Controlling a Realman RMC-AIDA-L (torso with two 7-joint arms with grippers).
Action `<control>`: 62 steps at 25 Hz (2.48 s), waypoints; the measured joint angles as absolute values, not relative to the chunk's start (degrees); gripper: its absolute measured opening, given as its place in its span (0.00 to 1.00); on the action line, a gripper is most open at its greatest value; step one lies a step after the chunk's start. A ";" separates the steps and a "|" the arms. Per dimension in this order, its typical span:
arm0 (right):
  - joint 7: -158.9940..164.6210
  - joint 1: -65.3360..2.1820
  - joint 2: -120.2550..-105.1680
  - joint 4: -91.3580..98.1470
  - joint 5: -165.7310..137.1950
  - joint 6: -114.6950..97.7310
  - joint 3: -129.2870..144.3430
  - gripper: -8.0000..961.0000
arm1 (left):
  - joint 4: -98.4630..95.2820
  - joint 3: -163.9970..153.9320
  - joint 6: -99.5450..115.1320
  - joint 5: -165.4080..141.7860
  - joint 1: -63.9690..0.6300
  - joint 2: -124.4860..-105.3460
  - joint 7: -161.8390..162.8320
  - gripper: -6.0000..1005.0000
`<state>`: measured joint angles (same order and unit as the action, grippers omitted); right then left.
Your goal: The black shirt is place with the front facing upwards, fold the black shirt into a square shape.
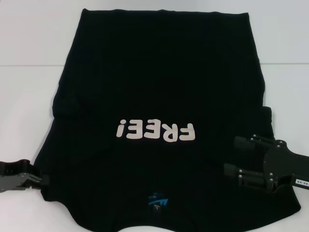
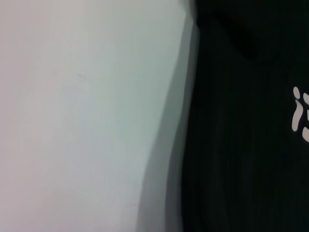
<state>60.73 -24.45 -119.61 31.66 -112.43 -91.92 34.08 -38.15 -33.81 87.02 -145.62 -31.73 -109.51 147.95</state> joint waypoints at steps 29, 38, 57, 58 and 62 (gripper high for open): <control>94.13 -24.60 -116.52 41.68 -114.19 -94.49 33.88 0.87 | -35.72 -26.35 93.21 -144.04 -30.84 -107.60 141.61 0.01; 129.96 -30.63 -108.59 43.98 -132.94 -102.09 34.08 0.86 | -35.98 -24.97 93.54 -144.04 -31.09 -107.15 139.10 0.01; 140.05 -32.03 -108.75 46.20 -148.96 -101.57 33.93 0.86 | -35.88 -24.97 93.17 -144.05 -31.36 -107.10 138.16 0.01; 139.81 -32.09 -109.01 45.87 -148.97 -101.17 33.95 0.86 | -35.89 -24.96 93.17 -144.05 -31.41 -107.10 138.16 0.01; 139.35 -32.48 -109.54 44.31 -149.00 -99.69 34.05 0.86 | -35.88 -24.96 93.17 -144.05 -31.46 -107.12 138.16 0.01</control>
<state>139.35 -32.48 -109.54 44.31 -149.00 -99.69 34.05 -35.89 -24.96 93.17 -144.05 -31.46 -107.12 138.16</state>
